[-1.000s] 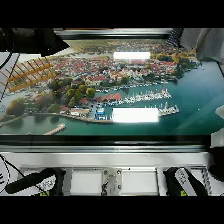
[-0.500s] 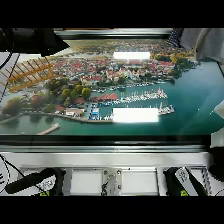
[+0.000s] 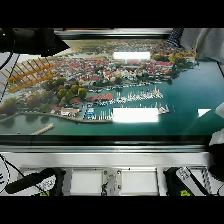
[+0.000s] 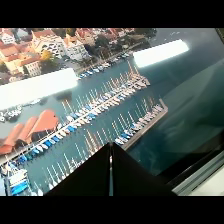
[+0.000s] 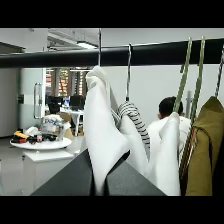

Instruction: Fold the clothes and pants, and hang the long-sleeved shirts on hangers.

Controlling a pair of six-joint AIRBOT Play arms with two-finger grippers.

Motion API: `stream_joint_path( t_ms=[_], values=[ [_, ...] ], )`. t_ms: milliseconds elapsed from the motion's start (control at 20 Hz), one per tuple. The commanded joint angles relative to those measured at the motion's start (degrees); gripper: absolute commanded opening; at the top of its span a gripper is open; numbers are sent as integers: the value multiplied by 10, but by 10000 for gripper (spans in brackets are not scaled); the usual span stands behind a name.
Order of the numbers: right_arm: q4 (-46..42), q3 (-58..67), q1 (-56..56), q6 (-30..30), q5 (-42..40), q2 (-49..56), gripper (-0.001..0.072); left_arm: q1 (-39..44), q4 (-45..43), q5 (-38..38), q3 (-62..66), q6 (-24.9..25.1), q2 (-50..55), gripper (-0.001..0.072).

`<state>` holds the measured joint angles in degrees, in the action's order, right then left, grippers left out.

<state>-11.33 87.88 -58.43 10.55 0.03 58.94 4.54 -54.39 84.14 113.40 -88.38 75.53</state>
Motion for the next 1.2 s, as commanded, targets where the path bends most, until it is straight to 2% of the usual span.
stream_joint_path(
  t_ms=[0,200,350,500,850,900,950,1000,1050,1150],
  values=[
    [0,0,-2,4,2,14,11,0,0,19,1,1,0,15],
    [0,0,-3,13,-5,23,10,0,0,21,1,1,0,15],
    [0,0,-12,59,-22,29,11,0,0,21,1,1,0,15],
    [0,0,-22,58,-21,33,10,0,0,21,0,0,0,15],
    [-7,0,-22,58,40,48,31,32,-1,18,0,-1,0,15],
    [-7,0,-22,58,39,47,114,35,-1,18,0,-1,0,15],
    [-7,0,-22,58,39,47,347,35,0,18,0,-1,0,15],
    [-6,0,-22,58,40,45,528,35,-1,19,0,-1,0,14],
    [-6,0,-22,58,42,40,591,35,-1,19,0,-1,0,15],
    [-6,0,-22,58,62,23,586,35,-1,18,0,-1,0,14]
  ],
)
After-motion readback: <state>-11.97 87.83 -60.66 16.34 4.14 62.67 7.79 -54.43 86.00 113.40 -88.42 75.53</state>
